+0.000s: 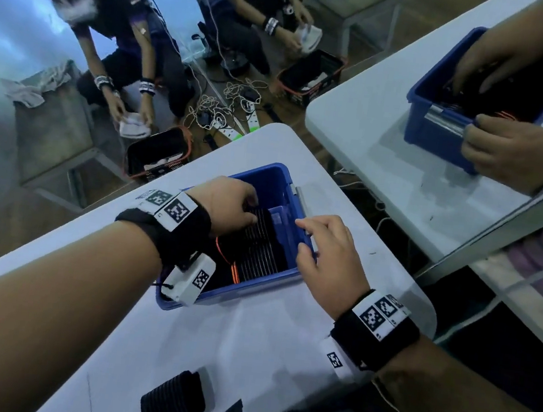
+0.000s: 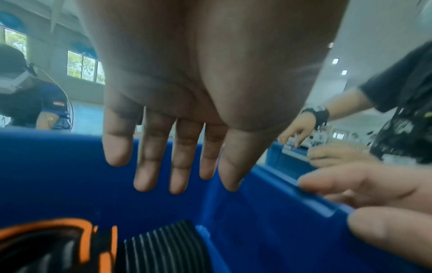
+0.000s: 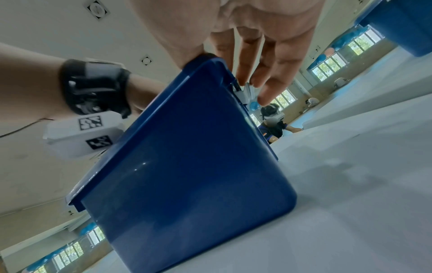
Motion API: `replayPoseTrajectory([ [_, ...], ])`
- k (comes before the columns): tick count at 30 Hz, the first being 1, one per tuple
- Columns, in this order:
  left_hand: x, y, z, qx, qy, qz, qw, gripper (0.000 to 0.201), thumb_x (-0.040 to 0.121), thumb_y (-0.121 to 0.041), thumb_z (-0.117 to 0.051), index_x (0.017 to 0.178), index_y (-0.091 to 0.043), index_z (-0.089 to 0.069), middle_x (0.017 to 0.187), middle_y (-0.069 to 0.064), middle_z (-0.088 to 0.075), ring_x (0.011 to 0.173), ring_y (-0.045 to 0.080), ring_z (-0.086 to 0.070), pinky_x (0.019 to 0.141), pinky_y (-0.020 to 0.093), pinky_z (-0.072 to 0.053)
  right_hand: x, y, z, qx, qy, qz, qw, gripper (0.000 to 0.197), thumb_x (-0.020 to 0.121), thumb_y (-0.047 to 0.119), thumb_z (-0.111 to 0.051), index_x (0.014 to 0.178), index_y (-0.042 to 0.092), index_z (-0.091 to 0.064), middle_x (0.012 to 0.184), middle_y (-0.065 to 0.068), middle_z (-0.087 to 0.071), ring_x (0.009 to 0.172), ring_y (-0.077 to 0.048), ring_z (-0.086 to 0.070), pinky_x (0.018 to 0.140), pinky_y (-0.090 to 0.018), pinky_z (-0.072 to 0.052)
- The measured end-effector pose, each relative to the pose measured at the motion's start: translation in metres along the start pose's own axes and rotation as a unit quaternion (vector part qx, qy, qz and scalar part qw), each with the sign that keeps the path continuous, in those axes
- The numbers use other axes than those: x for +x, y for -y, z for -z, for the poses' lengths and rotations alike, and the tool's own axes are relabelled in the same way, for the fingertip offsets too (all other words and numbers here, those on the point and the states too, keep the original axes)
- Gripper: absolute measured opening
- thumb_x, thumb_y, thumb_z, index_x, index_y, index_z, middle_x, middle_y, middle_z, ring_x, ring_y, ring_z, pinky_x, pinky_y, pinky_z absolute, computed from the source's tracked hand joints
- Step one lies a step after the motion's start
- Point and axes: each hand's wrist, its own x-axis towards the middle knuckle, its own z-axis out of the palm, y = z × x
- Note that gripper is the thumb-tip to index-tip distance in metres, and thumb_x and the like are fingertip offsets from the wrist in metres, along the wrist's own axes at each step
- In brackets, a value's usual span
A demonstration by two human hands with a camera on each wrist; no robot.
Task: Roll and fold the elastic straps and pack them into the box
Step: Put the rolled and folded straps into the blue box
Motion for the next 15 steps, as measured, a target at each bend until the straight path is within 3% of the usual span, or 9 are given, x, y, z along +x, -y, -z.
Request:
replayPoseTrajectory([
  [3, -0.054, 0.011, 0.013, -0.077, -0.058, 0.004, 0.995, 0.02, 0.093, -0.037, -0.064, 0.111, -0.028, -0.068, 0.098, -0.008, -0.071, 0.093, 0.013, -0.065, 0.087, 0.029, -0.051, 0.004, -0.001, -0.005, 0.011, 0.004, 0.013, 1.0, 0.039, 0.089, 0.016, -0.053, 0.127, 0.019, -0.061, 0.118, 0.004, -0.05, 0.106, -0.017, -0.052, 0.084, -0.038, -0.055],
  [6, -0.116, 0.027, 0.002, -0.164, -0.081, 0.05, 0.982, 0.005, 0.093, -0.036, -0.066, 0.093, -0.031, -0.067, 0.082, -0.016, -0.07, 0.078, -0.001, -0.063, 0.075, 0.024, -0.051, 0.01, 0.001, -0.012, 0.024, 0.013, 0.03, 0.999, 0.04, 0.087, 0.019, -0.05, 0.125, 0.018, -0.063, 0.116, 0.003, -0.051, 0.104, -0.02, -0.055, 0.083, -0.041, -0.055],
  [9, -0.172, 0.041, -0.031, -0.249, -0.081, 0.102, 0.96, 0.008, 0.091, -0.03, -0.068, 0.083, -0.029, -0.068, 0.075, -0.018, -0.069, 0.072, 0.0, -0.062, 0.064, 0.013, -0.045, 0.016, 0.004, -0.023, 0.043, 0.018, 0.044, 0.998, 0.04, 0.087, 0.018, -0.051, 0.124, 0.018, -0.064, 0.115, 0.004, -0.051, 0.098, -0.021, -0.058, 0.08, -0.041, -0.056],
  [12, -0.211, 0.052, -0.079, -0.275, -0.05, 0.144, 0.949, 0.009, 0.089, -0.029, -0.07, 0.081, -0.03, -0.068, 0.078, -0.014, -0.07, 0.076, 0.006, -0.063, 0.067, 0.018, -0.049, 0.021, 0.007, -0.034, 0.056, 0.02, 0.058, 0.997, 0.038, 0.086, 0.015, -0.053, 0.122, 0.018, -0.064, 0.114, 0.004, -0.05, 0.093, -0.022, -0.059, 0.074, -0.037, -0.056],
  [15, -0.228, 0.065, -0.13, -0.274, -0.007, 0.174, 0.946, 0.018, 0.084, -0.032, -0.077, 0.097, -0.037, -0.066, 0.101, -0.018, -0.067, 0.091, 0.002, -0.062, 0.078, 0.016, -0.047, 0.023, 0.012, -0.044, 0.065, 0.026, 0.074, 0.995, 0.037, 0.085, 0.01, -0.056, 0.121, 0.017, -0.064, 0.115, 0.003, -0.051, 0.097, -0.022, -0.059, 0.07, -0.031, -0.057],
])
